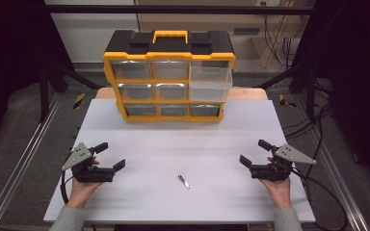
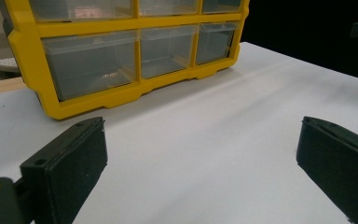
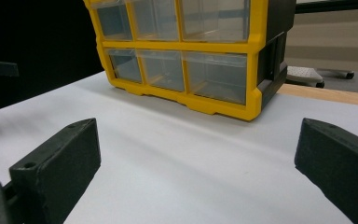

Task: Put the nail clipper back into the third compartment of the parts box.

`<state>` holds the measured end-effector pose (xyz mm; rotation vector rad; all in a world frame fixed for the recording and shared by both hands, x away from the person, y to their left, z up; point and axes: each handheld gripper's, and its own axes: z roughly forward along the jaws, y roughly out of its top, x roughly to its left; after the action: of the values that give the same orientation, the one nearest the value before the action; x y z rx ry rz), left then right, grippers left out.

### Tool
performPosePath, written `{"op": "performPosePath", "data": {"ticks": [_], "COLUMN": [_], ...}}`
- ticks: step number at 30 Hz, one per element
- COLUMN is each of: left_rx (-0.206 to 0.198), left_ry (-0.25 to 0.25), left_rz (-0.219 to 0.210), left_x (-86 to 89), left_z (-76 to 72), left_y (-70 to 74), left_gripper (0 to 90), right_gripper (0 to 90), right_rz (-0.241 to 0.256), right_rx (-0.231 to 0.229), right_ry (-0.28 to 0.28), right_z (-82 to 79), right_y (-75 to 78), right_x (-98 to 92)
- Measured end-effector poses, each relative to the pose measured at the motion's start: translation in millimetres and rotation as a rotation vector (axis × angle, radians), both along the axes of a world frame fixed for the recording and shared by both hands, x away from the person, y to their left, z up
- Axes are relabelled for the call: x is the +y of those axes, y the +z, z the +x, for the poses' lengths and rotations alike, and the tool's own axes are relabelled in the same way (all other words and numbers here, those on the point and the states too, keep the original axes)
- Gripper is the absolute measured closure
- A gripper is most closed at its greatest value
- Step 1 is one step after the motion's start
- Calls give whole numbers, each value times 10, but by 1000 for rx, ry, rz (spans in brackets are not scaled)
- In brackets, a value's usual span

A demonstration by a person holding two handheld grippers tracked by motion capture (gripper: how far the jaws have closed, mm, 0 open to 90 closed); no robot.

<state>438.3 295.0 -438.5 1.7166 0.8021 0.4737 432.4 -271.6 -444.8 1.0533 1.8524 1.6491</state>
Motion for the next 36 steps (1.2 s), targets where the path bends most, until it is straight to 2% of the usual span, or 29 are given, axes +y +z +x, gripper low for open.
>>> {"op": "performPosePath", "data": {"ticks": [16, 23, 30, 36], "left_rx": [2, 2, 4, 5], "left_ry": [4, 9, 11, 11], "left_rz": [-4, -1, -1, 3], "left_x": [24, 30, 36, 31], "left_z": [-1, -3, 1, 1], "left_y": [-17, -18, -24, -28], "left_gripper": [18, 19, 18, 19], "right_gripper": [9, 15, 19, 16], "right_rz": [-9, -18, -47, -51], "right_rx": [2, 2, 23, 32], "right_ry": [13, 29, 41, 46], "right_z": [1, -6, -1, -1], "right_y": [41, 101, 148, 179], "right_x": [12, 77, 176, 251]}}
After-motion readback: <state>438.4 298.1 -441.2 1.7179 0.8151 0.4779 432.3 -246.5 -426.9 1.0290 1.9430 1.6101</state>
